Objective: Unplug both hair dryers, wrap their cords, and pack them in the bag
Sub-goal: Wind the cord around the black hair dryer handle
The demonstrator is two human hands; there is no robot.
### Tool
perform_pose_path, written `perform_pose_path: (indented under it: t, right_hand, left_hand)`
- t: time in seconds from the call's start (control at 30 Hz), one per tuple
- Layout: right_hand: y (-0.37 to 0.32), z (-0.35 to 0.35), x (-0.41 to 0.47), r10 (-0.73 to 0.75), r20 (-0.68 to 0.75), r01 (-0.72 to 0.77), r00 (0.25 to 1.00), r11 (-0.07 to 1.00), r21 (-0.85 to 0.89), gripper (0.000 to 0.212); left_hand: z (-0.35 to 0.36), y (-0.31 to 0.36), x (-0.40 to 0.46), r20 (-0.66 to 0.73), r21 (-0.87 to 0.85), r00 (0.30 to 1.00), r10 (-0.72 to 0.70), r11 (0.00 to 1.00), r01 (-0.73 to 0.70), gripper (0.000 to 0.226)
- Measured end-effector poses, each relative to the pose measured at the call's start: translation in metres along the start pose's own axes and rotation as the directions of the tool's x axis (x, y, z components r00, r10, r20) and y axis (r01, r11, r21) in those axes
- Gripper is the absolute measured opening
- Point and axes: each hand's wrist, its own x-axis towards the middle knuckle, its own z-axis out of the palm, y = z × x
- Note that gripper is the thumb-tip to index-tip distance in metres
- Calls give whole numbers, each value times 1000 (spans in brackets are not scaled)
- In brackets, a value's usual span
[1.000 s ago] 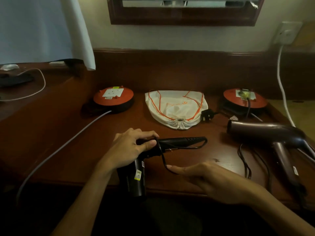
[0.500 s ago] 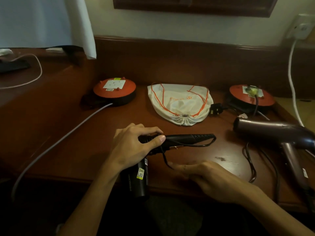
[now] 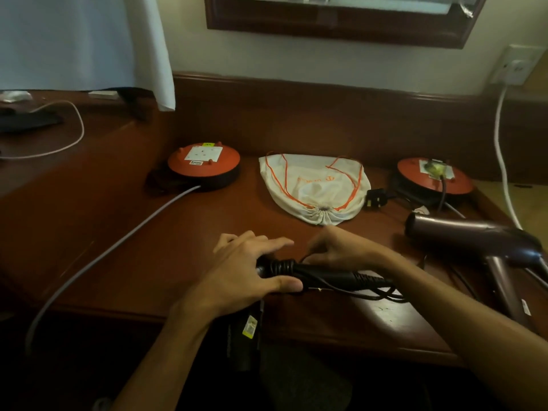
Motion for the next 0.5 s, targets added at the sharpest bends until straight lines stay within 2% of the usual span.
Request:
perform_pose_path:
  t: [0.07,0.13,0.27,0.33,0.4,0.5]
  right_hand:
    - [-8,-10,6,25,13,-24,1000,999,-35,25]
    - [-20,-23,8,29,47,-26,998,998,-62,19]
    - [-46,-32,-1,-1,169,27,986,988,-154,19]
    - [-56,-33,-8,45,232,4,972,978,-206,23]
    - [-65,-39,-18,76,296,-25,952,985,-171,24]
    - [-79,-58,-37,59,282,-4,958,981,-192,26]
  left_hand:
    - [1,9,1,35,100,999,-40,994,36,92]
    - [4,16,4,73,222,996,-48,974,31,95]
    - [12,20,13,114,370,992,-54,929,8,71]
    - [11,18,13,114,366,992,-52,931,7,55]
    - [8,14,10,93,311,994,-56,950,24,44]
    - [6,5,8,-7,234,996,-84,969,83,39]
